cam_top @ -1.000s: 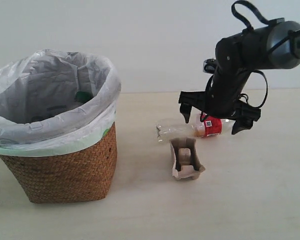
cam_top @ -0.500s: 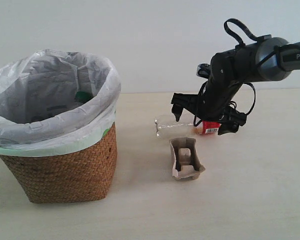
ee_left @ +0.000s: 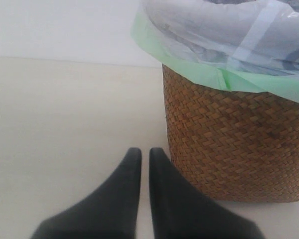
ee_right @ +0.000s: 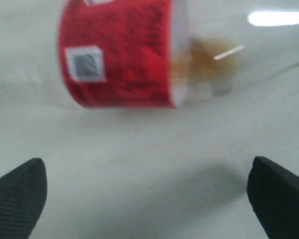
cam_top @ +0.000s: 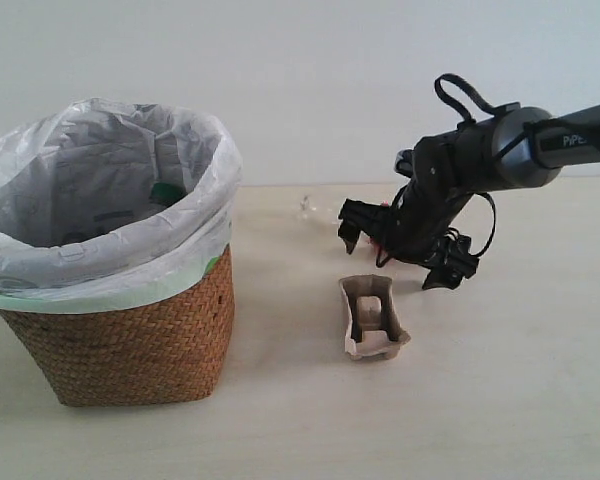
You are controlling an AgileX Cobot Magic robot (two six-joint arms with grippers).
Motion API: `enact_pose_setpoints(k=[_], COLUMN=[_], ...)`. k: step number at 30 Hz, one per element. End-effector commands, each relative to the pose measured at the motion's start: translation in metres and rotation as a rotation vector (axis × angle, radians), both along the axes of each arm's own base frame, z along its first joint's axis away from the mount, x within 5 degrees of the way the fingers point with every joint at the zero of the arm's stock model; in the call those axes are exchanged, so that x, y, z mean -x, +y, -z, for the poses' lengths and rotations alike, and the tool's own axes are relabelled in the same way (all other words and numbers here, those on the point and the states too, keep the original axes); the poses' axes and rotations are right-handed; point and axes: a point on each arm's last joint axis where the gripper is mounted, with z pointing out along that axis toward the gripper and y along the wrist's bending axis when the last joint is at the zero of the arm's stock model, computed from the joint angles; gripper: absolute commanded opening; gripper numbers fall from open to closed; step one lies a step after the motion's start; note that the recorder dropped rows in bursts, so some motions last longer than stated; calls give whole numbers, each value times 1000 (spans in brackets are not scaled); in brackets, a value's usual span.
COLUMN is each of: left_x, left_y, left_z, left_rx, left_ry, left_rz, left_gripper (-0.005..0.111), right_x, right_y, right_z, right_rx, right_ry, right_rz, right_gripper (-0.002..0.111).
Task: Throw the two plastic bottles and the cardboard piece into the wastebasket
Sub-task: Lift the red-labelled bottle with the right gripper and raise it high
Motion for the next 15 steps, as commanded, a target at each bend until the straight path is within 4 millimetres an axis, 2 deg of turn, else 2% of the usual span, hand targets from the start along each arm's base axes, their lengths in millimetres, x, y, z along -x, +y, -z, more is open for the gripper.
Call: enact_pose_setpoints(k=[1, 4, 6, 7, 10, 12, 15], left_x=[0, 0, 0, 0, 0, 0, 0], left_y=[0, 0, 0, 0, 0, 0, 0], left_z=[1, 1, 1, 1, 1, 1, 1], left_rx=[6, 6, 6, 6, 6, 6, 6], left_ry=[-2, -2, -2, -2, -2, -2, -2], left_rz=[-6, -6, -6, -6, -6, -6, -6], left_gripper=[6, 6, 6, 6, 6, 6, 6], right_x=[-5, -7, -10, -11, -7, -4, -5], right_y=[-1, 0, 2, 4, 9, 5, -21], right_z=[5, 2, -18, -37, -74, -102, -111], right_rx=[-10, -7, 15, 25, 57, 171, 443], right_ry=[-31, -72, -133, -145, -116, -96, -11], right_rz=[5, -28, -105, -163, -319, -468, -387], right_gripper=[102, 102, 102, 102, 102, 102, 102])
